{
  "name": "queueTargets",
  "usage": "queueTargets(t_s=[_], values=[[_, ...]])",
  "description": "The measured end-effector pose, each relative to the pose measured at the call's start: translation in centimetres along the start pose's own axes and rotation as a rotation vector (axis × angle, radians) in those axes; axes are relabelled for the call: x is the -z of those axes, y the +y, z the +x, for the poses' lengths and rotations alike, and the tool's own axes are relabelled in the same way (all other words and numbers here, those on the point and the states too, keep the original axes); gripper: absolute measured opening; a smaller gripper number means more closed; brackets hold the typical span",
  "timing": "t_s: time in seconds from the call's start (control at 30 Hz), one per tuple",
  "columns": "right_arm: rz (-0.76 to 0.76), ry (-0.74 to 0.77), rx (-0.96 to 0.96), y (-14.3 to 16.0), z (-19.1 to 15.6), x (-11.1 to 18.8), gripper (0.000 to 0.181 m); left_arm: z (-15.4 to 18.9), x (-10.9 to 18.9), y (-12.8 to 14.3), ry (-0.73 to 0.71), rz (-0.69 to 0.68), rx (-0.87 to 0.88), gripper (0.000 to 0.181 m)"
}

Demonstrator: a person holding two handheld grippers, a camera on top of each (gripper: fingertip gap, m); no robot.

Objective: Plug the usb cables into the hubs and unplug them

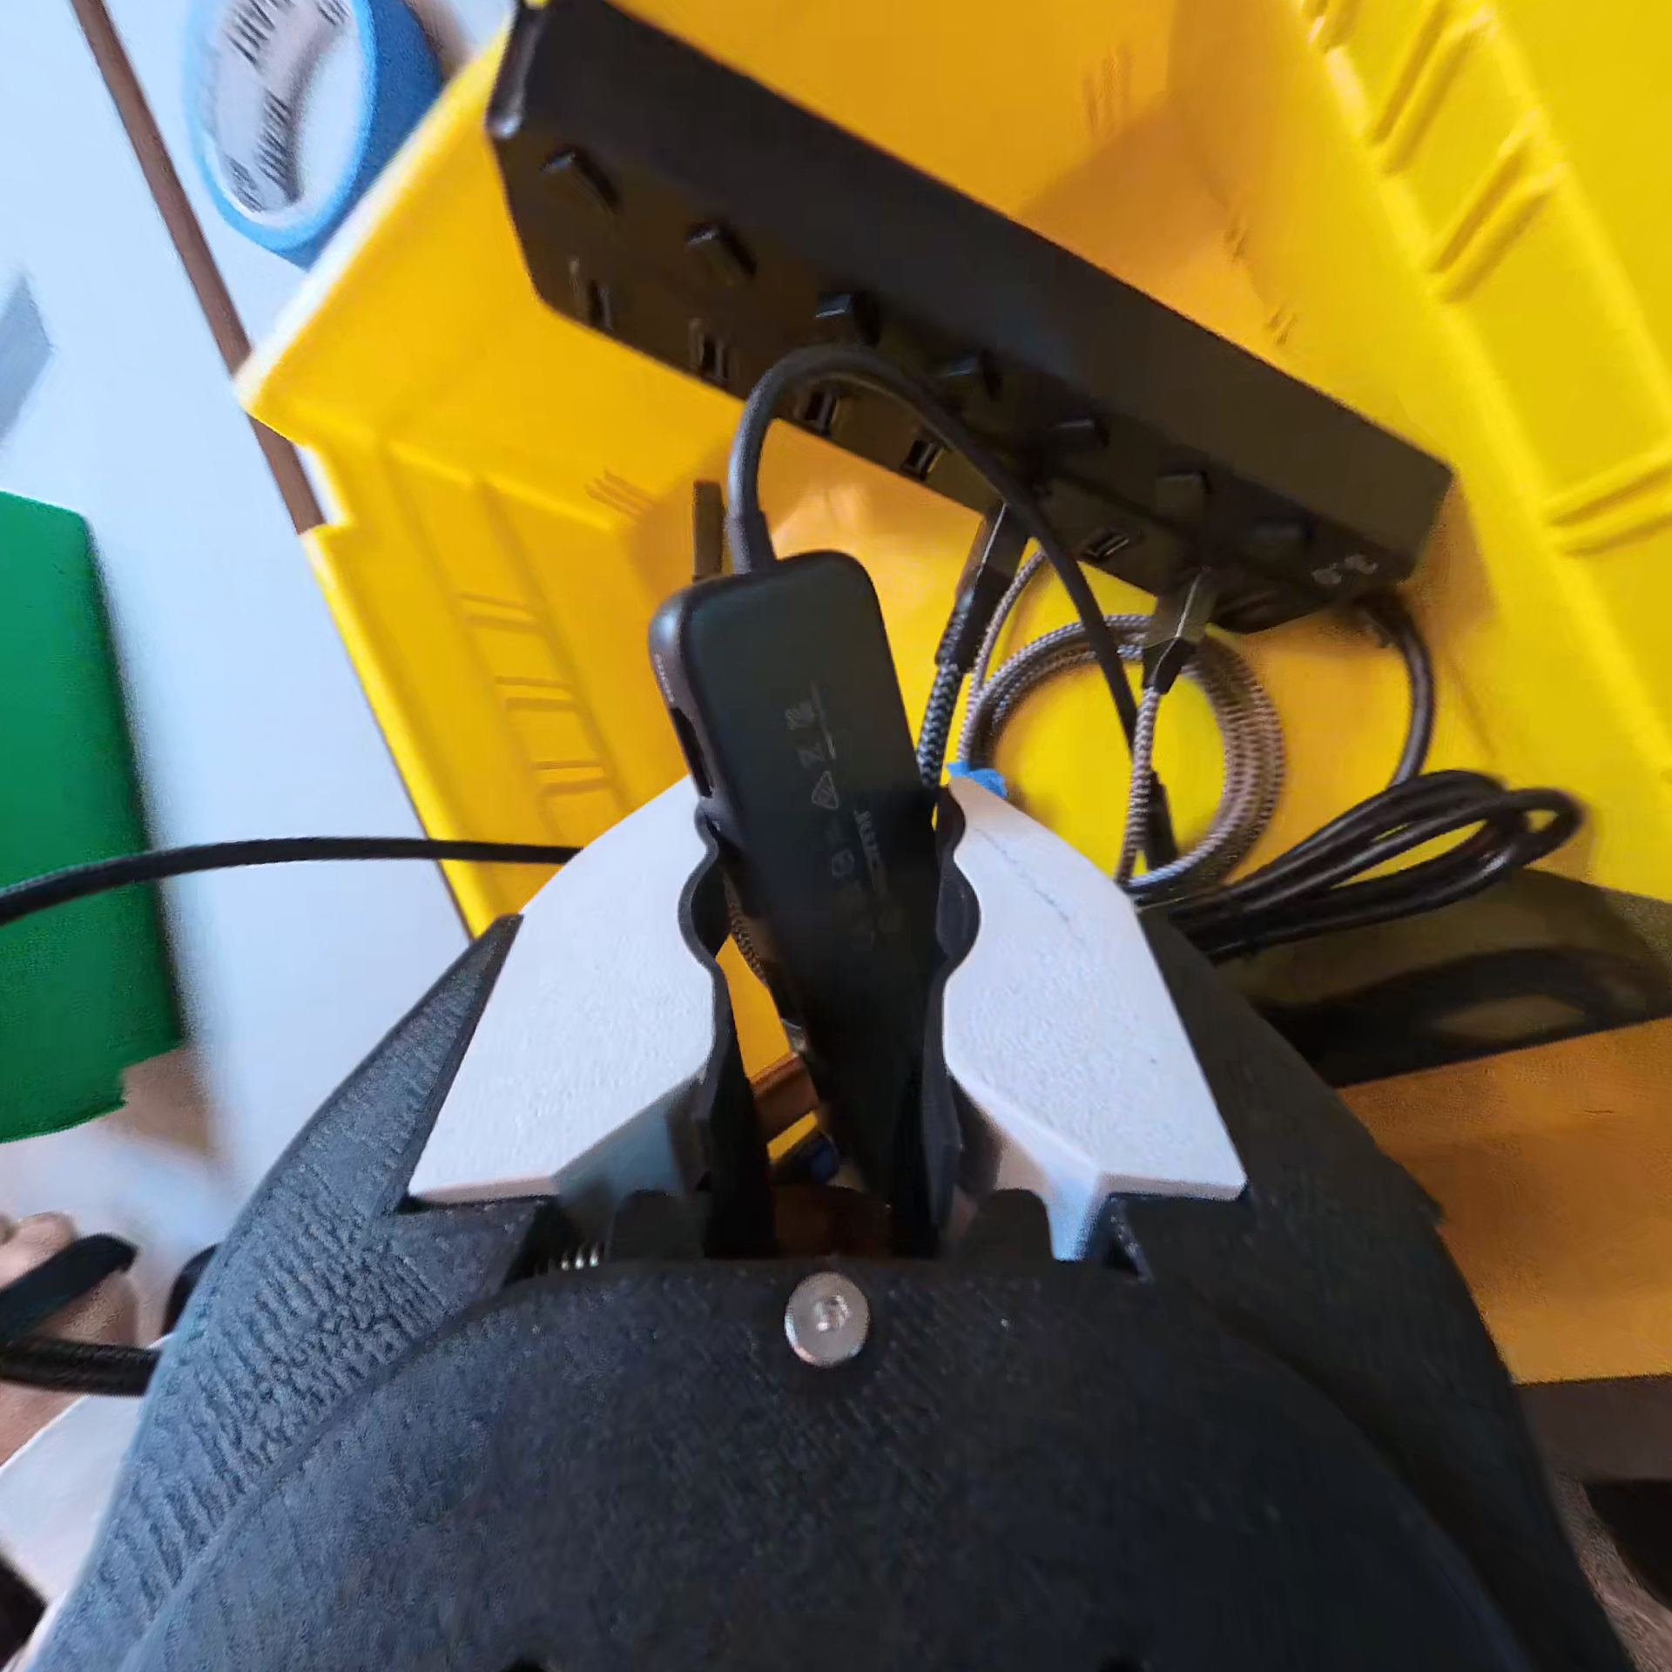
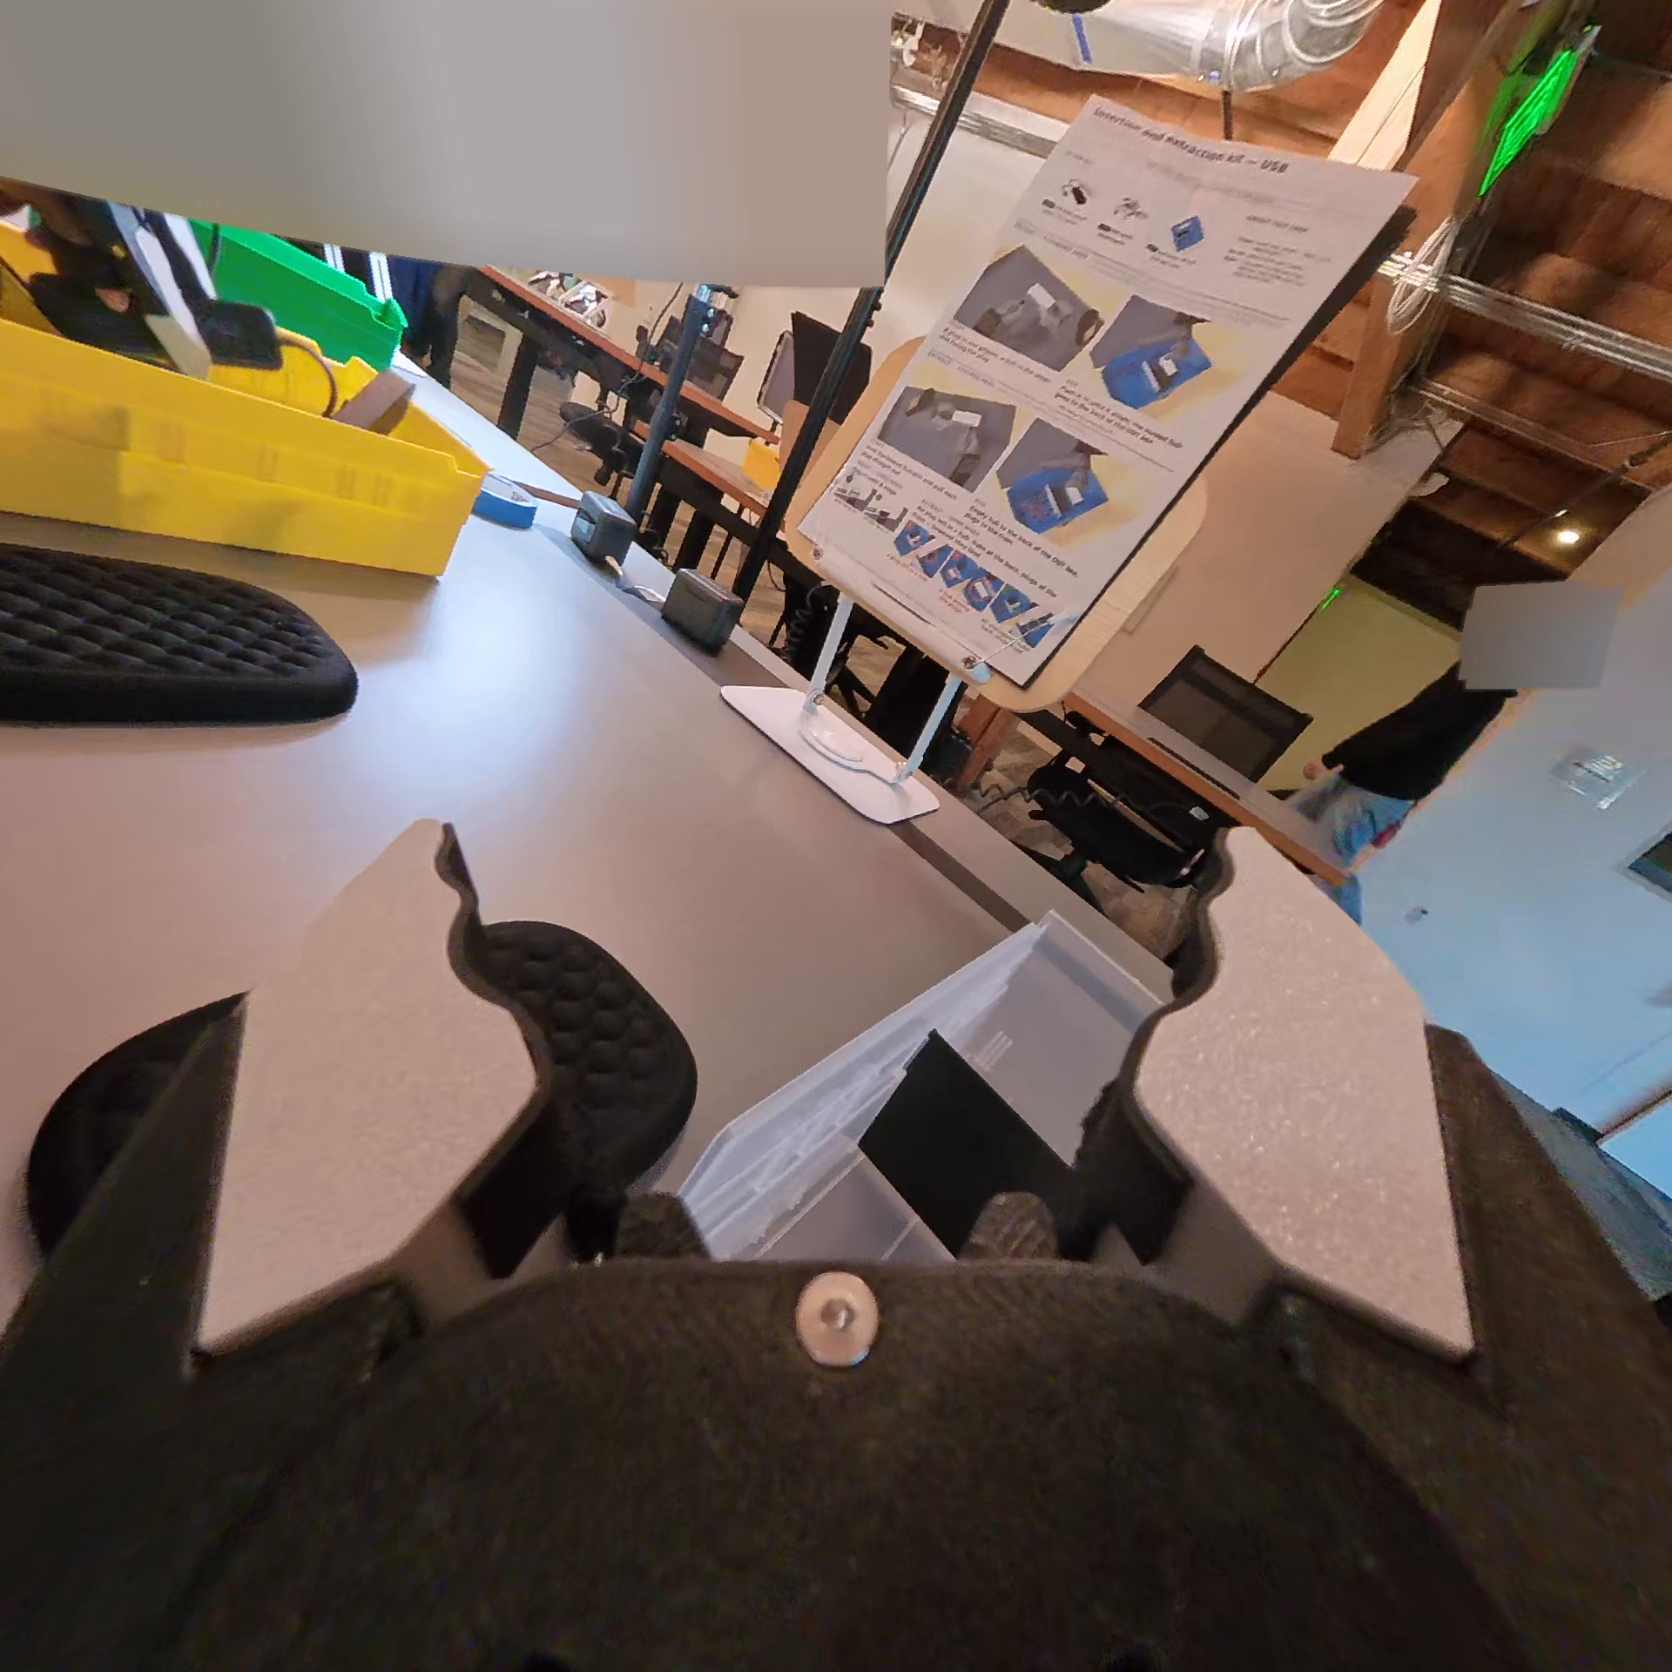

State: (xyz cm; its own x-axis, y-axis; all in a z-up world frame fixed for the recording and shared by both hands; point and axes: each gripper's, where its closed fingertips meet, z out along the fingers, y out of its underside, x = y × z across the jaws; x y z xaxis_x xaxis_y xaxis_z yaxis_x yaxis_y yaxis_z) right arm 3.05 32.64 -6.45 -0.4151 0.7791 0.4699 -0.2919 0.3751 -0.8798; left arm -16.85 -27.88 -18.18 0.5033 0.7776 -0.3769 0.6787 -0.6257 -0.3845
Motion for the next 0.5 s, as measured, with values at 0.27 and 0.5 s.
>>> queueTargets(t_s=[0.27,0.5], values=[[0.001,-0.022,0.006,-0.2,-0.7,-0.5,0.146,-1.9,5.5,-3.2,-0.22,0.229,-0.115,0.04],[0.099,-0.123,-0.018,-2.1,-3.5,-3.6,0.145,1.1,15.8,-9.5,-0.758,0.642,-0.418,0.04]])
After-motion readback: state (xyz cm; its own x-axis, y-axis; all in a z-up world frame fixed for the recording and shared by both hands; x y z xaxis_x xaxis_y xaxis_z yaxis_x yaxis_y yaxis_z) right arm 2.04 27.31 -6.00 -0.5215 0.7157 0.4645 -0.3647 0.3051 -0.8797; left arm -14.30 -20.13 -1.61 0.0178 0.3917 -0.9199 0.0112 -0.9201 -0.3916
